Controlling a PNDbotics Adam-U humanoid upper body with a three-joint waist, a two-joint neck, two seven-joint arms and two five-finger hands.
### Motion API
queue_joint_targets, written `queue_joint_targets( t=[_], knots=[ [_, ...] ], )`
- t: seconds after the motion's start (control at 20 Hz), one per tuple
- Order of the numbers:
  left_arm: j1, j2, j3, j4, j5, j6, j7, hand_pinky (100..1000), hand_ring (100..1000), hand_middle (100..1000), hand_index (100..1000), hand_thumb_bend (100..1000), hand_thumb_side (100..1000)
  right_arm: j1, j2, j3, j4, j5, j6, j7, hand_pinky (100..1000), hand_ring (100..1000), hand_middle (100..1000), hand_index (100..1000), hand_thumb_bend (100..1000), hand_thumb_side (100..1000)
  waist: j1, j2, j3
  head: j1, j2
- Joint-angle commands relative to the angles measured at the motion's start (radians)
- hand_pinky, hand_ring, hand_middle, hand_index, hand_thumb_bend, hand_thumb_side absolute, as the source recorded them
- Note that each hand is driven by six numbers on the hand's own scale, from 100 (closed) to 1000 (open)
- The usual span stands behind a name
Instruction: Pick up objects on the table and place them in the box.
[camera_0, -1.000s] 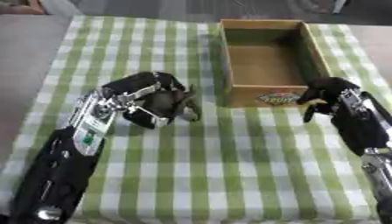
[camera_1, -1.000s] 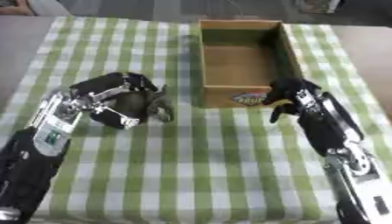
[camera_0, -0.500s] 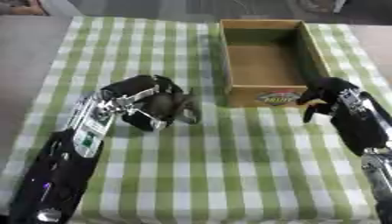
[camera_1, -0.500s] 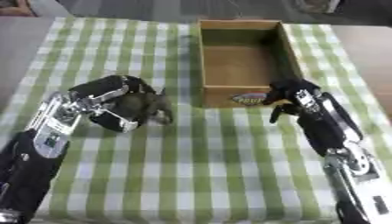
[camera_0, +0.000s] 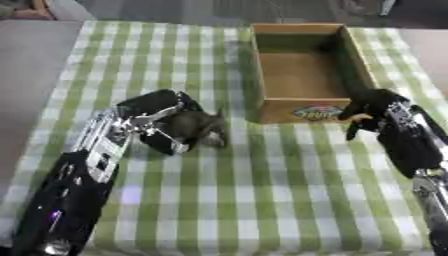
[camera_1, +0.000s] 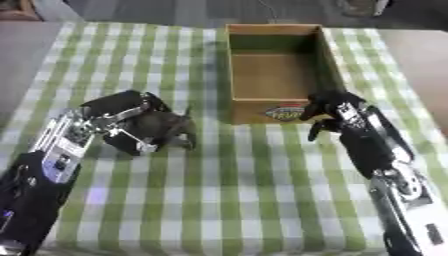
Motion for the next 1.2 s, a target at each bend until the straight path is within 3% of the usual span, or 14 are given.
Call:
queue_joint_targets(
  t=[0.05, 0.25, 0.45, 0.7, 1.2],
  knots=[
    [-0.011, 0.009, -0.004, 0.005, -0.011, 0.008, 0.024, 361, 349, 434, 620, 100, 216, -0.008, -0.02, -0.007, -0.009, 0.006, 0.001, -0.001, 384, 616, 556, 705, 100, 747, -0.001, -0.013, -0.002, -0.001, 0.006],
    [-0.018, 0.009, -0.003, 0.018, -0.009, 0.035, 0.078, 221, 210, 301, 480, 100, 244, -0.008, -0.019, -0.007, -0.009, 0.006, 0.0, 0.0, 384, 616, 556, 705, 100, 747, -0.002, -0.012, -0.003, 0.0, 0.006],
    [-0.027, 0.011, -0.001, 0.022, 0.017, 0.064, 0.146, 153, 113, 205, 373, 100, 245, -0.007, -0.019, -0.007, -0.01, 0.006, 0.0, -0.001, 384, 616, 556, 705, 100, 746, -0.004, -0.012, -0.006, 0.002, 0.006],
    [-0.042, 0.022, 0.008, 0.006, 0.072, 0.082, 0.19, 127, 100, 175, 344, 100, 247, -0.007, -0.019, -0.006, -0.01, 0.005, 0.0, 0.0, 383, 616, 556, 705, 100, 745, -0.005, -0.014, -0.008, 0.003, 0.006],
    [-0.109, 0.083, 0.026, -0.075, 0.2, 0.094, 0.169, 121, 100, 169, 337, 100, 258, -0.005, -0.019, -0.005, -0.009, 0.005, 0.001, 0.001, 383, 616, 555, 705, 100, 745, -0.004, -0.017, -0.013, 0.007, 0.006]
  ],
)
